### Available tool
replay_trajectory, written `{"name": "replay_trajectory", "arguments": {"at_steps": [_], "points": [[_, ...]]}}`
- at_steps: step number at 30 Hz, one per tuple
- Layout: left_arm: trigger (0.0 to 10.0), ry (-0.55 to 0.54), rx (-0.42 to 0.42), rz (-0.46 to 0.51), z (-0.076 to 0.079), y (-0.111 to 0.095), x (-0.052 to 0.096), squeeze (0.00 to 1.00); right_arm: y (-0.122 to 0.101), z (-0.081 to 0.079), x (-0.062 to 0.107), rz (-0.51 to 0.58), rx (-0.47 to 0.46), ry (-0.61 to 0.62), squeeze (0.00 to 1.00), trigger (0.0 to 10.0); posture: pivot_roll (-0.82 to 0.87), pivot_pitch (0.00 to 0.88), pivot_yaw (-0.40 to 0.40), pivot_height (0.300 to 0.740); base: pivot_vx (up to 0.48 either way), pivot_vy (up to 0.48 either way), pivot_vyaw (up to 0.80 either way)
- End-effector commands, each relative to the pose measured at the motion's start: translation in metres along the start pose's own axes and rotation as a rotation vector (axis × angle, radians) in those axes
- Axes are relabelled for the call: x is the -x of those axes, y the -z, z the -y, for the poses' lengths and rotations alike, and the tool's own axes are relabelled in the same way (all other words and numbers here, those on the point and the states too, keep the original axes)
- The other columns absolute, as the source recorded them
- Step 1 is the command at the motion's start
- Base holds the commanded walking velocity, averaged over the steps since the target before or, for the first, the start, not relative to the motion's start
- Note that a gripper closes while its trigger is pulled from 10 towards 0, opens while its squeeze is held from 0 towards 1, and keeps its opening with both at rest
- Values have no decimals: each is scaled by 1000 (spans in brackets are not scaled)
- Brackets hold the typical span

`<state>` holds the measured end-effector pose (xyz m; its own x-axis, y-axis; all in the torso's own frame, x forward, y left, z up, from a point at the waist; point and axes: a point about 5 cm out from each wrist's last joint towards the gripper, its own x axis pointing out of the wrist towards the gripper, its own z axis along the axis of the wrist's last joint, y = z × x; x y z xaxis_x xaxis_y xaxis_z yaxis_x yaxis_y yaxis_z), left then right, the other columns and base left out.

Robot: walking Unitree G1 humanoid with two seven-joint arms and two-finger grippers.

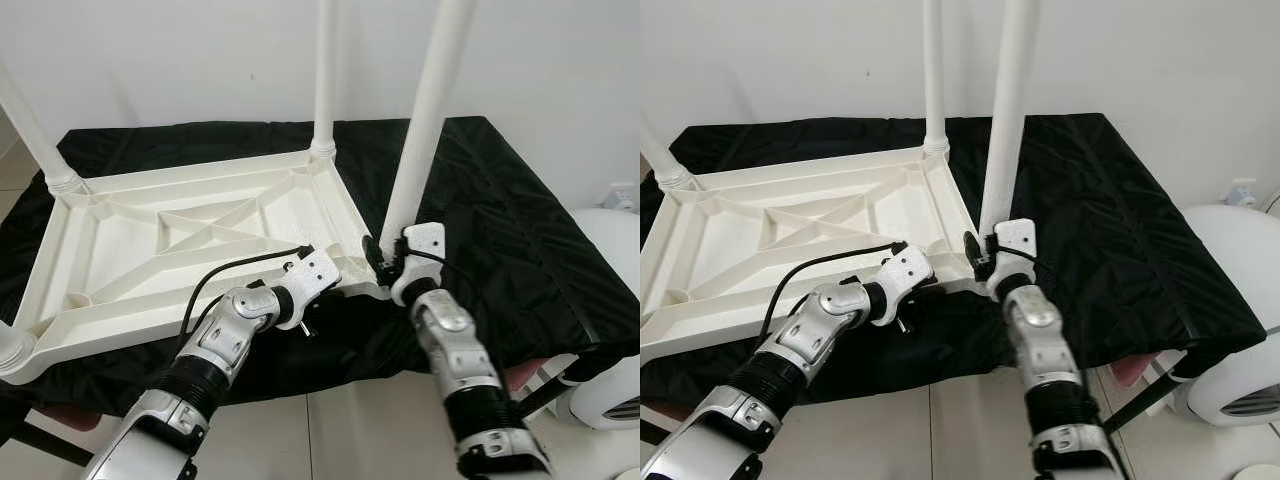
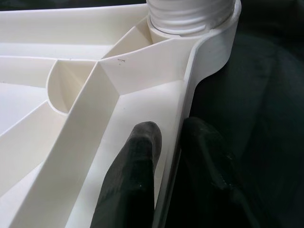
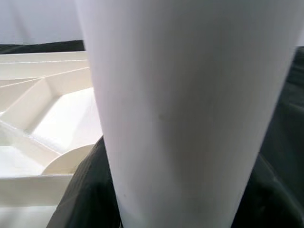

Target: Building children table

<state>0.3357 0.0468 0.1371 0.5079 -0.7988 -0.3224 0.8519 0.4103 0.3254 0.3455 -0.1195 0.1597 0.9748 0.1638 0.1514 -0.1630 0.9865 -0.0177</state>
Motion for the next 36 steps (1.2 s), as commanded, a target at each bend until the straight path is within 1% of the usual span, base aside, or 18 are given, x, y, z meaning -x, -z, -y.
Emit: {"name": "replay_trajectory", "arguments": {"at_steps": [1, 2, 4, 7, 8, 14, 15, 17, 18, 20, 21, 23, 27, 29, 32, 34, 35, 36], "points": [[10000, 127, -26, 2, 20, -1, -9, 0, 4, 5, 0, -33, -19, 103, 0, 0, -110, 81, 61, 740, 0, 0, 0], [10000, 127, -26, 2, 20, -1, -9, 0, 4, 5, 0, -33, -19, 103, 0, 0, -110, 81, 61, 740, 0, 0, 0], [10000, 128, -26, 2, 20, -1, -10, 0, 3, -5, 2, -40, 11, 175, 0, 0, -110, 78, 57, 740, 0, 0, 0], [10000, 128, -26, 2, 20, -2, -10, 0, 3, -10, 3, -44, 17, 196, 0, 0, -106, 80, 55, 740, 0, 0, 0], [10000, 127, -25, 3, 20, -2, -10, 0, 4, -13, 5, -53, 22, 227, 0, 0, -106, 79, 54, 740, 0, 0, 0], [10000, 129, -21, 2, 22, 0, -10, 0, 5, -15, 7, -57, 23, 242, 0, 0, -108, 79, 52, 740, 0, 0, 0], [10000, 130, -20, 2, 22, 0, -10, 0, 4, -14, 6, -52, 24, 241, 0, 2667, -108, 77, 51, 740, 0, 0, 0], [10000, 130, -20, 2, 22, 0, -10, 0, 4, -14, 6, -50, 28, 247, 0, 2667, -108, 77, 51, 740, 0, 0, 0], [10000, 130, -19, 3, 22, -1, -10, 0, 3, -12, 6, -49, 28, 255, 27, 10000, -108, 74, 48, 740, 0, 0, 0], [10000, 130, -19, 5, 22, -1, -10, 0, 3, -11, 6, -49, 26, 256, 27, 10000, -108, 74, 48, 740, 0, 0, 0], [10000, 130, -19, 5, 23, -1, -11, 0, 3, -10, 6, -50, 19, 242, 1000, 10000, -110, 68, 43, 740, 0, 0, 0], [10000, 129, -19, 7, 23, -1, -11, 0, 2, -8, 6, -47, 21, 239, 1000, 10000, -110, 68, 43, 740, 0, 0, 0], [10000, 129, -17, 9, 24, -1, -12, 0, 3, -2, 8, -44, -1, 173, 1000, 10000, -111, 59, 34, 740, 0, 0, 0], [10000, 128, -16, 8, 25, -1, -12, 0, 3, -2, 10, -40, 19, 143, 1000, 10000, -111, 58, 33, 740, 0, 0, 0], [10000, 128, -16, 9, 25, -1, -13, 0, 5, -3, 11, -48, -14, 89, 1000, 10000, -113, 56, 31, 740, 0, 0, 0], [10000, 126, -17, 11, 25, -1, -13, 0, 0, -1, 13, -13, -34, -15, 1000, 10000, -114, 47, 25, 740, 0, 0, 0], [10000, 126, -17, 11, 25, -1, -13, 0, 0, -1, 13, -13, -34, -15, 1000, 10000, -114, 47, 25, 740, 0, 0, 0], [10000, 124, -17, 11, 25, -2, -14, 0, -2, 2, 13, 0, -47, -56, 1000, 10000, -115, 44, 24, 740, 0, 0, 0]]}}
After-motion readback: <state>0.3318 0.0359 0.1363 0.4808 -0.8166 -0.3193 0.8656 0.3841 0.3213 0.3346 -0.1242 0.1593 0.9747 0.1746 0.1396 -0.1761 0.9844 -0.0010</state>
